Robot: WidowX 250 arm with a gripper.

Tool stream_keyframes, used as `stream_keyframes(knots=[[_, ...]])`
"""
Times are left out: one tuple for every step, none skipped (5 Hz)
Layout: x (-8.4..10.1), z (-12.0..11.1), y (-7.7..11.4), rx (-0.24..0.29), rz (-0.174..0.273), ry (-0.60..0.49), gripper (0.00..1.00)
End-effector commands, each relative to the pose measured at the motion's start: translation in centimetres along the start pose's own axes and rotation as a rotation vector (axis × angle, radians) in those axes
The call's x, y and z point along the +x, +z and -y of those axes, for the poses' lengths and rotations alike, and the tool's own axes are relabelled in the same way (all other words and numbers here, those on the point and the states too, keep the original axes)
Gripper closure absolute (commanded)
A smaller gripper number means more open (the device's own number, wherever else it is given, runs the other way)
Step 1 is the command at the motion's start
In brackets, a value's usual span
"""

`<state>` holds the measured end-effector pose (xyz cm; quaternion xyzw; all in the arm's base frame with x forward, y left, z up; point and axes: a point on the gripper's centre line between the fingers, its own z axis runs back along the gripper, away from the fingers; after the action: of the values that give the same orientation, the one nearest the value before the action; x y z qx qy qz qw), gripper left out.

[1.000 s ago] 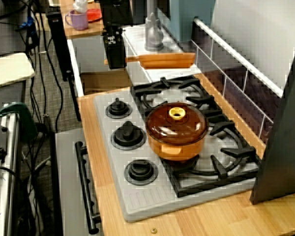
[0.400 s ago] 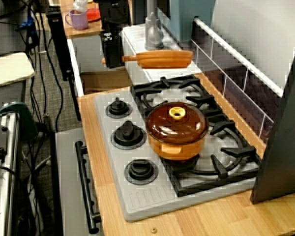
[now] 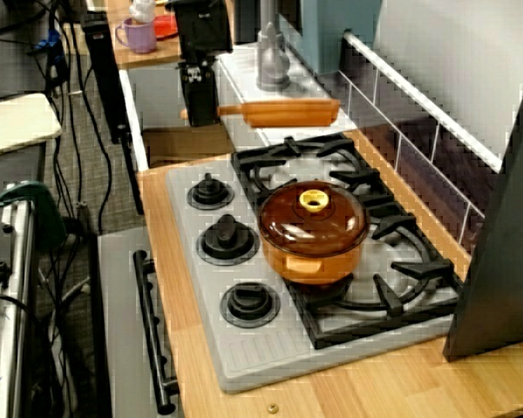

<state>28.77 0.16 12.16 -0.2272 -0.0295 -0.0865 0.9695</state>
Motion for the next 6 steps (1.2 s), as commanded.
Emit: stream_keyframes(knots=[[0.6,2.2,1.7,0.363,0.153,-0.012,1.0],[0.9,2.4,2.0,0.408,0.161,-0.005,1.0],[1.4,2.5,2.0,0.437,0.162,0.0,1.0],[1.8,3.0,2.4,0.487,0.179,0.026,1.0],[2.0,3.9,2.5,0.534,0.196,0.018,1.0],[2.0,5.0,2.7,0.588,0.223,-0.003,1.0]])
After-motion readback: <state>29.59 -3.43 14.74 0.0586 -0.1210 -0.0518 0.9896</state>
